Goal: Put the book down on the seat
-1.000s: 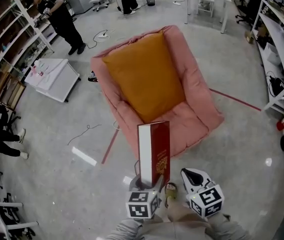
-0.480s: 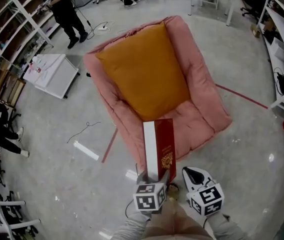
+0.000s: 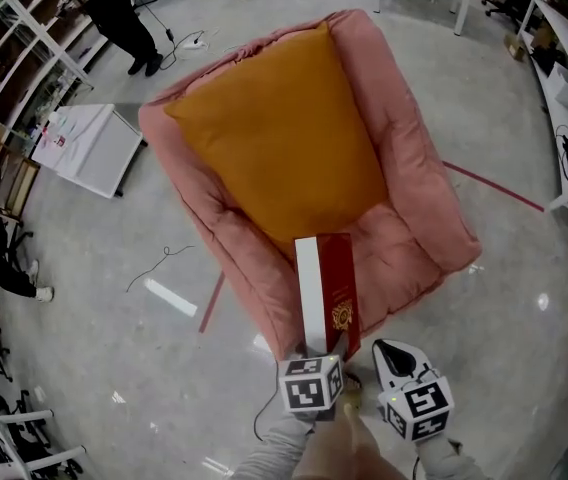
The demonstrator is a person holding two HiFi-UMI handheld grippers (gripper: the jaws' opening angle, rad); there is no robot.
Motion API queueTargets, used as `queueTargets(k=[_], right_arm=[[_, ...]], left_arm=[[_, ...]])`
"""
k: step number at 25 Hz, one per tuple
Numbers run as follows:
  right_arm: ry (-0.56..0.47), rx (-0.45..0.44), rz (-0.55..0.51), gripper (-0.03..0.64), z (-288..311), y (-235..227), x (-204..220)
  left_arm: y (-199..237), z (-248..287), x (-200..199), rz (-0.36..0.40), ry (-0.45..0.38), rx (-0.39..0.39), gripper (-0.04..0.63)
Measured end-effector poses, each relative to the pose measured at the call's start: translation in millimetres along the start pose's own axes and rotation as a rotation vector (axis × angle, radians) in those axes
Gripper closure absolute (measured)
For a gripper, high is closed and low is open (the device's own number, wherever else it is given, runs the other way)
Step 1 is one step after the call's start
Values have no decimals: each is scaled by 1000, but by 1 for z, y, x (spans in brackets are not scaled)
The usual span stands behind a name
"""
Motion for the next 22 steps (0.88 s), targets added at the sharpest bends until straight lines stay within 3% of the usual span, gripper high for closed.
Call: queueTargets(k=[15, 22], right_arm=[[63, 50, 74, 612, 56, -38, 13], [80, 49, 97, 611, 68, -42, 16]], left_arm=[[27, 99, 4, -48, 155, -44, 336], [27, 124, 3, -21, 212, -49, 334]])
Point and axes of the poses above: the fingertips, and each gripper's own axes: z forward along the fingers, y to its left, x out of its underside, the point moved 10 cm from there along -z, backward along the fingers, and after that the axes turned 1 degree about -x, right-handed, at the moved point
